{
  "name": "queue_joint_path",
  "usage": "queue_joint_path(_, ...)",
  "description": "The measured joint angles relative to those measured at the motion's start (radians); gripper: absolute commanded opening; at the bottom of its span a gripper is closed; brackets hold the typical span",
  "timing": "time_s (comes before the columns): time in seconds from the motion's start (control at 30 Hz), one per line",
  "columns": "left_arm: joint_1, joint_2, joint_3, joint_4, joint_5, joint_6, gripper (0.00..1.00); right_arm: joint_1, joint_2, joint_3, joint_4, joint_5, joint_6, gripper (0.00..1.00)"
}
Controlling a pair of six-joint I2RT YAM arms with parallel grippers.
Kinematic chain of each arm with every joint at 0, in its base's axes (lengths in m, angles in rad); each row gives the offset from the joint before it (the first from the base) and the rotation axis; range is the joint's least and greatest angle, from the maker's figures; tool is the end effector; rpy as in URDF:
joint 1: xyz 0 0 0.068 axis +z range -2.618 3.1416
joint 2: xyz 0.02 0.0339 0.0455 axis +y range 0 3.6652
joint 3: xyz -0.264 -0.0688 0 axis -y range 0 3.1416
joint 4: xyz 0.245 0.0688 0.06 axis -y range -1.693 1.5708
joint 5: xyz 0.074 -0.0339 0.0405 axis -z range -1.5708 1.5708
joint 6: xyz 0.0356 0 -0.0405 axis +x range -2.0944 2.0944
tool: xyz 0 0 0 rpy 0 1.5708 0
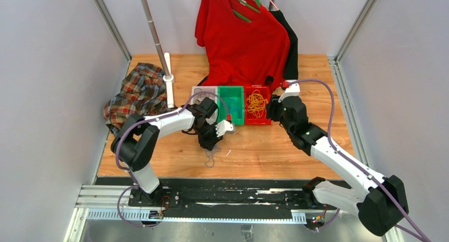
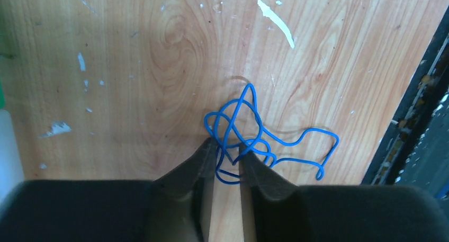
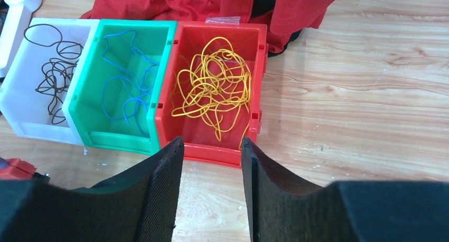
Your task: Untangle the cables
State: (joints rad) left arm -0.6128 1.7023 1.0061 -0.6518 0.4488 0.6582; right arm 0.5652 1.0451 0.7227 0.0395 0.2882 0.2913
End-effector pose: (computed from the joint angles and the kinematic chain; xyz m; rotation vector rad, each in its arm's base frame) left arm 0.2402 -0.1878 0.1607 1.7454 2.2441 -0.6413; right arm 0.2104 0.1215 0.2910 -0.0528 1.8539 0.3314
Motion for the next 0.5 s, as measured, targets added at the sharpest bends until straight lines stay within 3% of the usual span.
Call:
queue_joint_path(0.07,-0.007,-0.002,-0.003,0.000,-0.001,0.008,0.01,0.000,-0.002,0.000,0.000,0.000,0.002,0.37)
queue_joint_path(0.23,-0.011,-0.040,0.055,-0.078,0.008,-0.013,0.01,0.000,-0.013,0.000,-0.001,0.001,0.005,0.30)
queue_joint_path(0.5,-0.011,-0.124,0.492,-0.201,0.024,-0.049,0.01,0.000,-0.035,-0.029,0.008,0.011,0.019,0.22)
